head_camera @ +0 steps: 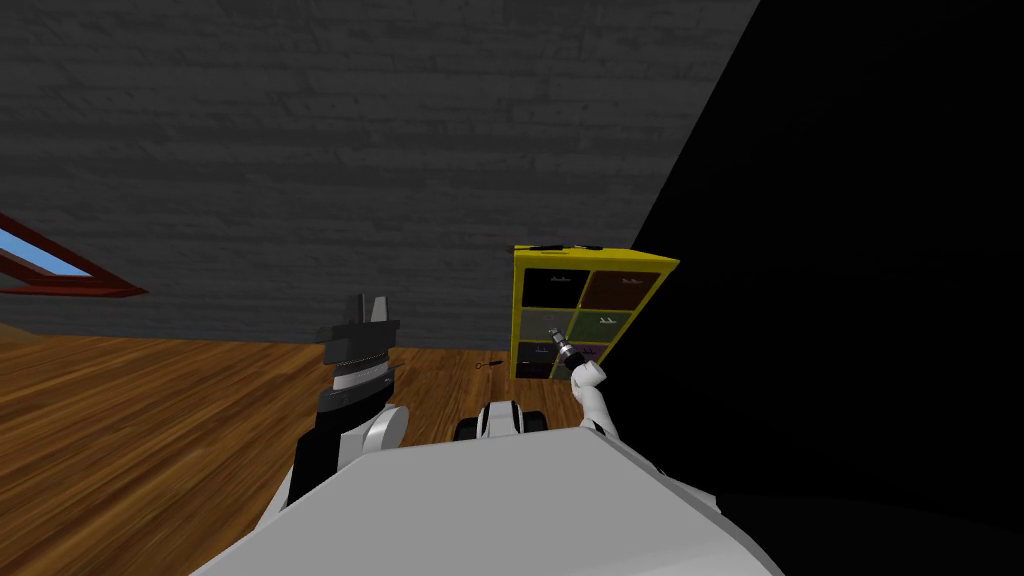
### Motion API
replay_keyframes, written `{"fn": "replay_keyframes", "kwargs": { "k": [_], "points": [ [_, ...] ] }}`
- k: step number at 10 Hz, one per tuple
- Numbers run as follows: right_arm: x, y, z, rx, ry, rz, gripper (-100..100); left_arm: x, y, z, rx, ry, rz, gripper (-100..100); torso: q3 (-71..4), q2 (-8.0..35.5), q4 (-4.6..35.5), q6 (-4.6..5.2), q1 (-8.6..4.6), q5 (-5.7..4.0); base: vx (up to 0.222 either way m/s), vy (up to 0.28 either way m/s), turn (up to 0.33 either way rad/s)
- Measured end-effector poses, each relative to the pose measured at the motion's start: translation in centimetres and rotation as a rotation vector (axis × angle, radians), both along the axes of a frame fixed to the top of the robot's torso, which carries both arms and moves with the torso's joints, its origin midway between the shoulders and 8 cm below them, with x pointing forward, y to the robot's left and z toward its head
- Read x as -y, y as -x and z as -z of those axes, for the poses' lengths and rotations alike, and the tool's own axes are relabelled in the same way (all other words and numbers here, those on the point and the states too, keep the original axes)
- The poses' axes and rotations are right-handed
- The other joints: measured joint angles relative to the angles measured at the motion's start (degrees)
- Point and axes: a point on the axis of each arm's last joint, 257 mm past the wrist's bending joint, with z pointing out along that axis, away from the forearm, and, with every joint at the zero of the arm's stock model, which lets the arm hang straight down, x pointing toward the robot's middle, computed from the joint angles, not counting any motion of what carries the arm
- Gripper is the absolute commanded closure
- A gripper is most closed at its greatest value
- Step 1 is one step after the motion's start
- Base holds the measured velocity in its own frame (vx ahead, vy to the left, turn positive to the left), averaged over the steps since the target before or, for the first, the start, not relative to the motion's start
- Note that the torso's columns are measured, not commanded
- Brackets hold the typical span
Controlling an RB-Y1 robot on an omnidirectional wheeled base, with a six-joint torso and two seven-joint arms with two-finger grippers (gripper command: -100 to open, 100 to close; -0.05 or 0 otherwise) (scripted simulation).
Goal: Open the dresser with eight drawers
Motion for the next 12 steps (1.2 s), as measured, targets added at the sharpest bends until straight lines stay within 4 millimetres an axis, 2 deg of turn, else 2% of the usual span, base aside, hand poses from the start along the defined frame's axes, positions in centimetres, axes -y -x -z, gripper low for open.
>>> {"fn": "replay_keyframes", "kwargs": {
  "k": [4, 12],
  "points": [
    [-1.1, 0.4, 2.1, -0.056, 0.098, -0.048, -100, 0.0, 0.0, 0.0, 0.0, 0.0, 0.0, 0, -0.1, -0.1, 0.0, 0.0, -0.12, -0.04, 0.0, -0.008, -0.011],
    [-5.9, -0.7, 1.4, -0.033, 0.122, -0.05, -100, 0.0, 0.0, 0.0, 0.0, 0.0, 0.0, 0, -0.1, -0.1, 0.1, -0.04, -0.04, 0.01, 0.017, -0.061, -0.032]
  ]
}}
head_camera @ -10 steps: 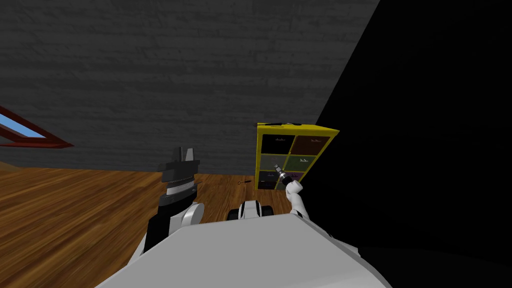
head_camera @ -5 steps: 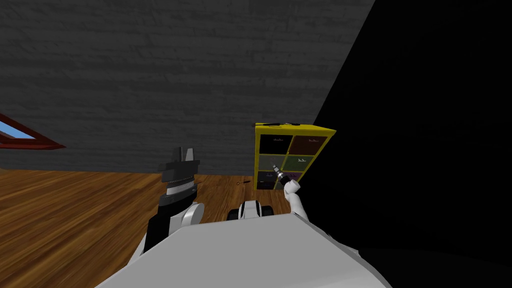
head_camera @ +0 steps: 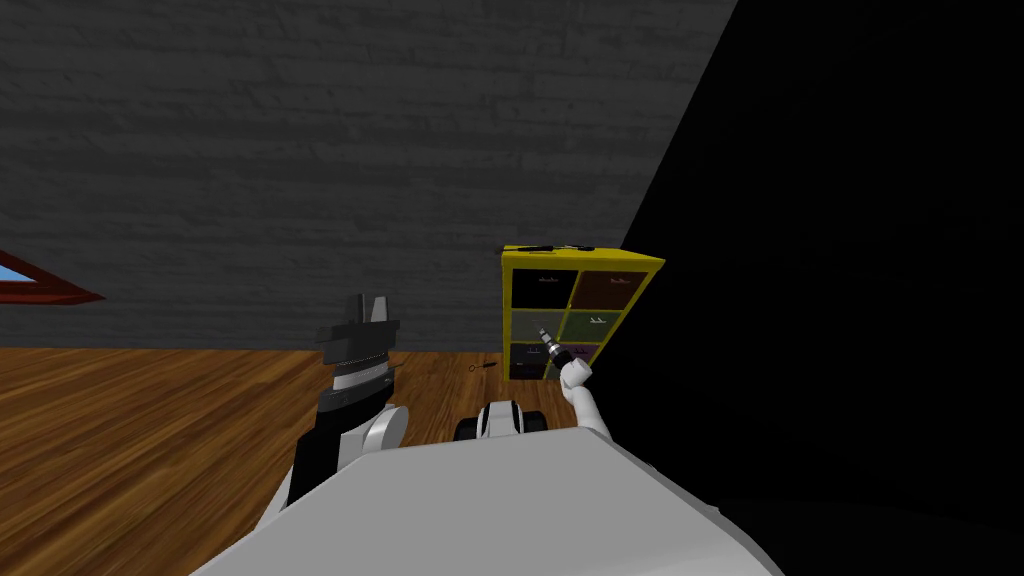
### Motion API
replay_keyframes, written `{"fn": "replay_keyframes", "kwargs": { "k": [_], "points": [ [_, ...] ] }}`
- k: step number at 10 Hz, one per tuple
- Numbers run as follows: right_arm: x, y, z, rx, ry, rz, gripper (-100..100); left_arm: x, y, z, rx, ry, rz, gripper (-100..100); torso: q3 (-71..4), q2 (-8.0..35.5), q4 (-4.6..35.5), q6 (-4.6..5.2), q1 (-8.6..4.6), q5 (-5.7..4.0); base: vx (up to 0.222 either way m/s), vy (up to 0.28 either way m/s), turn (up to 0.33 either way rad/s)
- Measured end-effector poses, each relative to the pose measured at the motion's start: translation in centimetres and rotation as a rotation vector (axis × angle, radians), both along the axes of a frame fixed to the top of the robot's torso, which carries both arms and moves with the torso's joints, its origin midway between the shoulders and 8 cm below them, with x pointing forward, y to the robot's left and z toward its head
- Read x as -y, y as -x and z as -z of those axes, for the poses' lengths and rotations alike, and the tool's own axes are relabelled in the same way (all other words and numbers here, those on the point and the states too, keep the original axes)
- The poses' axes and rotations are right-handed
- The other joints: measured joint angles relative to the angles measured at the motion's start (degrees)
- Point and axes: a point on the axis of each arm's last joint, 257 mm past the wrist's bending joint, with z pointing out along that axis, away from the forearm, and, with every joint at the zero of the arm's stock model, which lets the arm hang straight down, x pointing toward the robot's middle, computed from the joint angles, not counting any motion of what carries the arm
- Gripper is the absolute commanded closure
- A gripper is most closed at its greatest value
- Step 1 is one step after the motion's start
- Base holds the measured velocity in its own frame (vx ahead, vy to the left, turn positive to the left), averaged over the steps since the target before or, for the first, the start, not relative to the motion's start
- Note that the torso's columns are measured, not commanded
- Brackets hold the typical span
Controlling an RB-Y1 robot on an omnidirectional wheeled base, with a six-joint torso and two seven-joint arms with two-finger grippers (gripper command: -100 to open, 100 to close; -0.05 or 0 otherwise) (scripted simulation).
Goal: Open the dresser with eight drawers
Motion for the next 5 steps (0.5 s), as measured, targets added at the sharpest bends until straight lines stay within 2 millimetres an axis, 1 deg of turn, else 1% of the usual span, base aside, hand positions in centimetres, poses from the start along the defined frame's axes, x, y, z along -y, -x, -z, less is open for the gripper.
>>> {"fn": "replay_keyframes", "kwargs": {
  "k": [5],
  "points": [
    [-3.9, -0.1, 0.1, 0.0, -0.003, -0.009, -100, 0.0, 0.0, 0.0, 0.0, 0.0, 0.0, 0, 0.0, 0.0, 0.0, -0.01, 0.0, 0.0, 0.014, -0.057, -0.028]
  ]
}}
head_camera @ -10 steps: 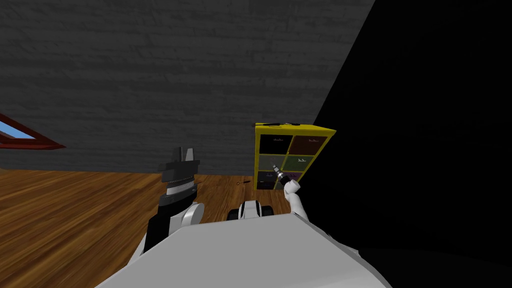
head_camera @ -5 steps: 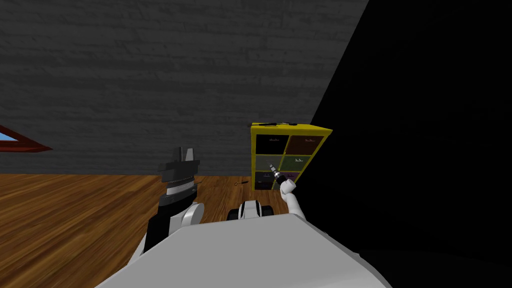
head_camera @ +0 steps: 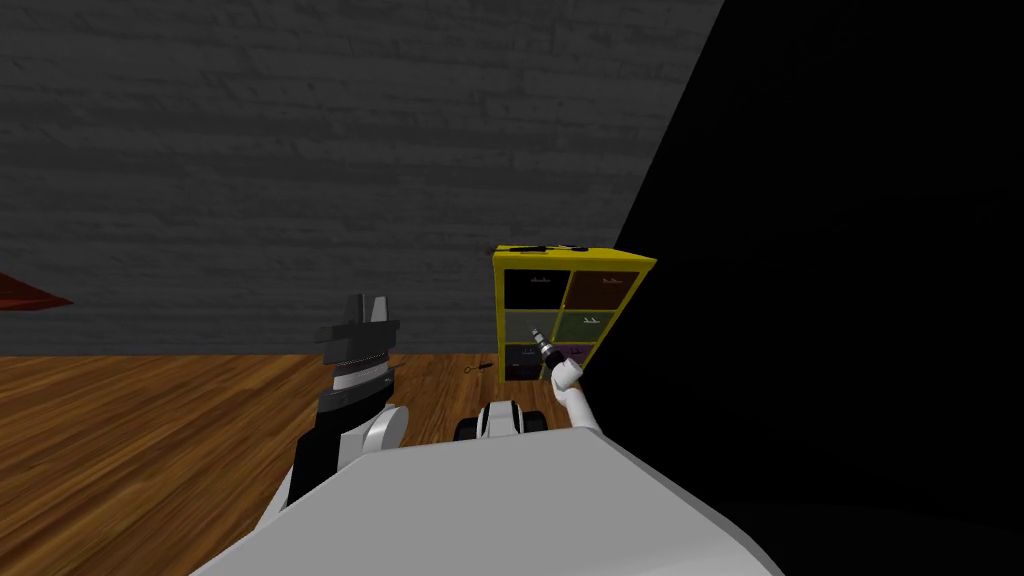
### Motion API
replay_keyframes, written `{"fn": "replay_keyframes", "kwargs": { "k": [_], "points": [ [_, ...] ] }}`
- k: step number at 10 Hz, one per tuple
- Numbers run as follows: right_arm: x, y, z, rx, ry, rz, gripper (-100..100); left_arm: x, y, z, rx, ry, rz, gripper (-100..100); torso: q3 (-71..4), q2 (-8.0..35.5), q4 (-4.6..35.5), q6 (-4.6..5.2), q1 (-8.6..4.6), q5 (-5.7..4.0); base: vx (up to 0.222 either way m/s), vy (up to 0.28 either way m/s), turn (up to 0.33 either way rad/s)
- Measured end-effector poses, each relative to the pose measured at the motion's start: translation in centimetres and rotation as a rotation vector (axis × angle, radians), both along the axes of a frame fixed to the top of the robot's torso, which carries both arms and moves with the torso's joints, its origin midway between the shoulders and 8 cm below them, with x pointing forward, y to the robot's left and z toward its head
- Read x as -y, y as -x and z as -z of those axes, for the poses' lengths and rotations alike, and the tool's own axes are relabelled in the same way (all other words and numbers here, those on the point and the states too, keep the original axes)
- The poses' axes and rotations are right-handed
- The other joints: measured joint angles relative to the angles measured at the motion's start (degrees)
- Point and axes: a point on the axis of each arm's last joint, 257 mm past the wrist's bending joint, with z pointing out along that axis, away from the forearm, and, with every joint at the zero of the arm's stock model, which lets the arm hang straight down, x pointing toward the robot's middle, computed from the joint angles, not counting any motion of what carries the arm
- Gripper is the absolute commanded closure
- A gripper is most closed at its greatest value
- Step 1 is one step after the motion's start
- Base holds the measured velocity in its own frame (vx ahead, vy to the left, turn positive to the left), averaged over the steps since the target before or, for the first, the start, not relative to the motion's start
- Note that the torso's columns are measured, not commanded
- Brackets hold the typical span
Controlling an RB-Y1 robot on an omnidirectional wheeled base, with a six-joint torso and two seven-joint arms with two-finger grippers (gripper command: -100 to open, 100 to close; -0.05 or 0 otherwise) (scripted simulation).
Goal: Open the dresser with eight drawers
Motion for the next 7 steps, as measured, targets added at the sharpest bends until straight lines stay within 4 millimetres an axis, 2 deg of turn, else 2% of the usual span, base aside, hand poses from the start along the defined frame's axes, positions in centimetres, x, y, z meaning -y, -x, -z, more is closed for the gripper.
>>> {"fn": "replay_keyframes", "kwargs": {
  "k": [7],
  "points": [
    [-6.2, 0.4, 0.1, -0.023, -0.017, -0.033, -100, 0.0, 0.0, 0.0, 0.0, 0.0, 0.0, 0, 0.0, 0.0, 0.0, 0.02, -0.05, -0.03, 0.018, -0.051, -0.025]
  ]
}}
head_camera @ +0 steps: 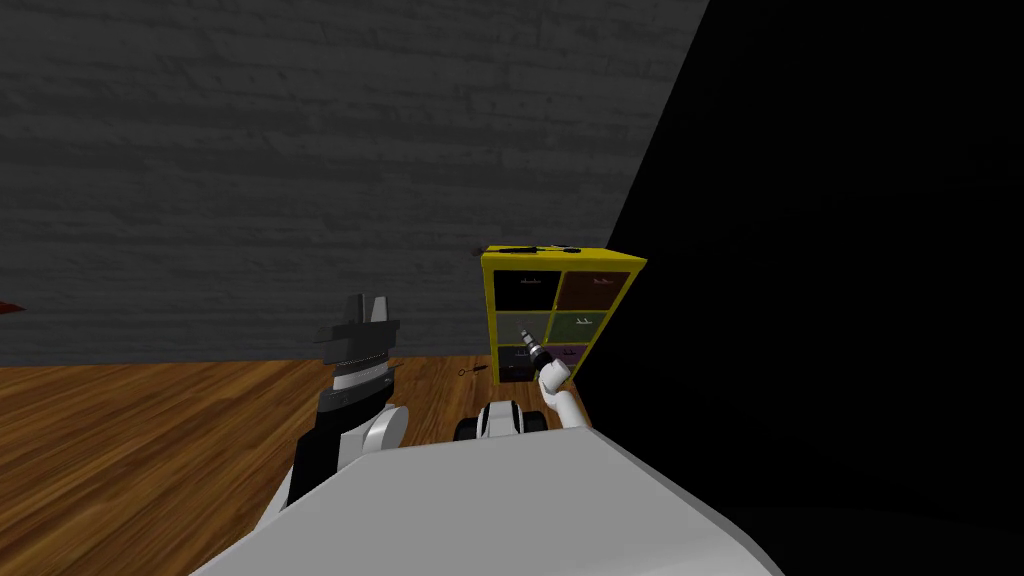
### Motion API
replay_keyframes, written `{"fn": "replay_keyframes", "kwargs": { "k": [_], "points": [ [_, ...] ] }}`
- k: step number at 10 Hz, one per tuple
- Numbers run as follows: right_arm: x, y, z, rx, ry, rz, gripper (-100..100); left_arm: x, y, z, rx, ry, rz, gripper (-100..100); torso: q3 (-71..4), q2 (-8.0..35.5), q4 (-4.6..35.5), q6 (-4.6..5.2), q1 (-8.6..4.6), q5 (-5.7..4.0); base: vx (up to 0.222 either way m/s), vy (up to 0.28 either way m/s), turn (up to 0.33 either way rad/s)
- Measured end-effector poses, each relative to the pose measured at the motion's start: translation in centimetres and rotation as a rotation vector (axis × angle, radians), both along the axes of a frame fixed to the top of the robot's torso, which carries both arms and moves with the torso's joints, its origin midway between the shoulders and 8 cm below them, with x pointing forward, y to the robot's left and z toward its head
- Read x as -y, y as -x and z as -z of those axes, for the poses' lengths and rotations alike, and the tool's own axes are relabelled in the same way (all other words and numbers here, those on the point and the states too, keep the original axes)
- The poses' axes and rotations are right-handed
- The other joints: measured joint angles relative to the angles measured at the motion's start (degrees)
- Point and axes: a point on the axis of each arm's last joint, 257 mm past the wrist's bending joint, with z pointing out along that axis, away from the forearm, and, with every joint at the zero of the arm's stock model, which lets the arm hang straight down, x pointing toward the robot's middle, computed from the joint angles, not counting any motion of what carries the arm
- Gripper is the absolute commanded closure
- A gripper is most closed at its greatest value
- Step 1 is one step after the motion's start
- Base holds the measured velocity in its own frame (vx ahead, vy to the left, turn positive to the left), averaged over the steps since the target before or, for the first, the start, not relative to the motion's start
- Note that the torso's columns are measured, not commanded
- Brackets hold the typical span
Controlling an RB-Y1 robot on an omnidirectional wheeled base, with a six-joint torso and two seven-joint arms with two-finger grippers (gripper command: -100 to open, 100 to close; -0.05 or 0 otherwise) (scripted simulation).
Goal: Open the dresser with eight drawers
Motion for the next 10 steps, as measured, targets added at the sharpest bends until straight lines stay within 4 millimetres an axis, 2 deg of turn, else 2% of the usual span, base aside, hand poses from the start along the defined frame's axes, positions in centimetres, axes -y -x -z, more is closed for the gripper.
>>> {"fn": "replay_keyframes", "kwargs": {
  "k": [1, 3, 7, 10],
  "points": [
    [-0.1, 0.0, 0.0, -0.003, 0.0, 0.001, 100, 0.0, 0.0, 0.0, 0.0, 0.0, 0.0, 0, 0.0, 0.0, 0.0, 0.01, 0.11, 0.03, -0.014, 0.036, 0.054],
    [1.2, -0.2, 0.1, 0.009, 0.008, -0.003, 100, 0.0, 0.0, 0.0, 0.0, 0.0, 0.0, 0, 0.1, 0.1, 0.0, 0.01, 0.33, 0.09, -0.032, 0.095, 0.043],
    [4.1, -0.7, -0.5, 0.025, 0.012, 0.008, 100, 0.0, 0.0, 0.0, 0.0, 0.0, 0.0, 0, -0.1, -0.1, -0.1, 0.04, -0.18, -0.05, -0.01, 0.049, 0.025],
    [6.1, -0.7, -0.3, 0.029, 0.022, 0.009, 100, 0.0, 0.0, 0.0, 0.0, 0.0, 0.0, 0, 0.0, 0.0, 0.0, 0.02, 0.09, 0.02, -0.015, 0.051, 0.028]
  ]
}}
